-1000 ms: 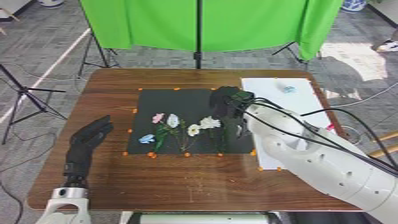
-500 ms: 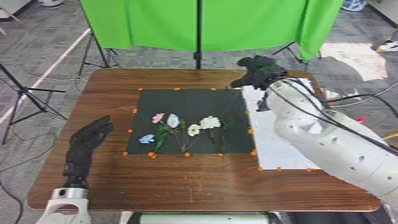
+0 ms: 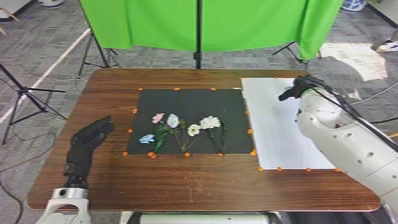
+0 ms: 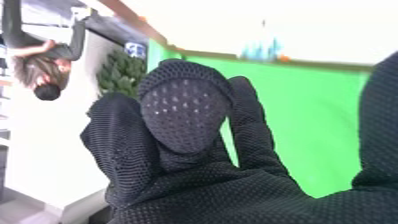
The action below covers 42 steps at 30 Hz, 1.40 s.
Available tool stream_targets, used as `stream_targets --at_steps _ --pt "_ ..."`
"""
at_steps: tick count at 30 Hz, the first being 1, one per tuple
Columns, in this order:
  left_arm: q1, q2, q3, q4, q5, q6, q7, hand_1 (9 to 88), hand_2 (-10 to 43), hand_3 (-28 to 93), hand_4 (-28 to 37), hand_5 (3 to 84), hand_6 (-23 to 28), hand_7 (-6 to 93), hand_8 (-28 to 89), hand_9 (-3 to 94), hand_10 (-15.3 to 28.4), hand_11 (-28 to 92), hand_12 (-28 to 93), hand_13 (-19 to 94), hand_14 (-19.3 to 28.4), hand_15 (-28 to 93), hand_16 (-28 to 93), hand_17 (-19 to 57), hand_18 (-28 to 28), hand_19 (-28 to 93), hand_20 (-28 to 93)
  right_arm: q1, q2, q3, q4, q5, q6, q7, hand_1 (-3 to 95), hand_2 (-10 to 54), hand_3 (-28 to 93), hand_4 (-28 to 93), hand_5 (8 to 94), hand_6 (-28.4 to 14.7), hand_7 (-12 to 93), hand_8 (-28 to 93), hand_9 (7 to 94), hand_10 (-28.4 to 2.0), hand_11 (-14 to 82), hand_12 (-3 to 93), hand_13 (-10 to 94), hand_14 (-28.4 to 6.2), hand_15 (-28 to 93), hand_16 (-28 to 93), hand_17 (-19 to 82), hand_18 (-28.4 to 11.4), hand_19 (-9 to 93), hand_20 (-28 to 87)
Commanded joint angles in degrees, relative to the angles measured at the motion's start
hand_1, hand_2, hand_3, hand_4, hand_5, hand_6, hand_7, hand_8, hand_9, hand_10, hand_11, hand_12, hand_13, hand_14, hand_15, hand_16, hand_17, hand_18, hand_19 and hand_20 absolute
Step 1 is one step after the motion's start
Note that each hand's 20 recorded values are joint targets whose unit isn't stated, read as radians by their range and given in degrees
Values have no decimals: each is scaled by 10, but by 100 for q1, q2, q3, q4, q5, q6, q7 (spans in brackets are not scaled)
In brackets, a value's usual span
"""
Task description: Arrange flowers
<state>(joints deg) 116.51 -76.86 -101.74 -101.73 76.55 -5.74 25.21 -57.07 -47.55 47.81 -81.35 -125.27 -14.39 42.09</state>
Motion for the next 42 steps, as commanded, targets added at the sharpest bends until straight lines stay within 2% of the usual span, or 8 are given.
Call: stream_targets --at_steps 1,9,17,28,36,40,42 --pt "-35 -264 243 130 26 -132 -54 281 -95 631 -151 473 49 122 -45 432 137 181 150 349 184 183 33 76 169 131 210 174 -350 -21 385 -124 153 -50 251 -95 589 -134 356 2 61 -57 494 -216 54 121 892 -38 604 308 591 -198 932 597" --pt "-43 -285 263 127 33 -147 -46 281 -95 632 -152 473 48 124 -45 432 136 180 150 348 184 184 33 76 170 131 211 490 -466 -65 727 -188 431 76 273 -95 608 -141 347 4 82 -67 493 -213 57 118 894 -35 603 309 594 -193 932 591" --pt "-59 -316 260 127 35 -150 -45 282 -95 631 -151 472 49 123 -45 432 137 180 151 349 185 184 33 76 169 131 210 619 -723 -167 1099 -237 647 -114 297 -95 614 -147 351 2 92 -70 512 -209 61 121 899 -33 601 308 599 -189 932 589" --pt "-147 -333 279 163 53 -182 -10 282 -95 632 -151 472 49 122 -45 433 137 180 151 348 185 183 32 75 169 133 210 568 -977 -258 1488 -342 1105 -301 359 -95 657 -178 396 24 139 -94 586 -178 75 122 926 -16 599 305 622 -173 932 592" --pt "-141 -362 271 171 49 -181 -13 282 -95 632 -152 473 49 122 -45 433 137 181 150 349 184 183 33 75 169 132 209 223 -912 -175 1465 -393 1395 -59 443 -95 663 -183 468 39 171 -113 655 -157 87 122 937 -6 607 301 639 -164 932 599" --pt "-163 -369 281 189 55 -198 6 283 -95 633 -151 473 50 122 -45 433 137 180 151 349 183 184 33 76 169 132 209 101 -891 -188 1502 -268 1870 144 486 -95 669 -190 515 44 190 -128 687 -144 91 121 937 -1 620 287 645 -159 932 594" --pt "-179 -367 281 196 55 -201 4 283 -95 633 -150 473 49 122 -45 433 137 180 151 349 183 184 33 76 169 132 209 44 -878 -206 1562 -327 2203 96 522 -95 672 -197 556 34 190 -130 718 -126 98 120 937 3 634 265 651 -154 932 587"
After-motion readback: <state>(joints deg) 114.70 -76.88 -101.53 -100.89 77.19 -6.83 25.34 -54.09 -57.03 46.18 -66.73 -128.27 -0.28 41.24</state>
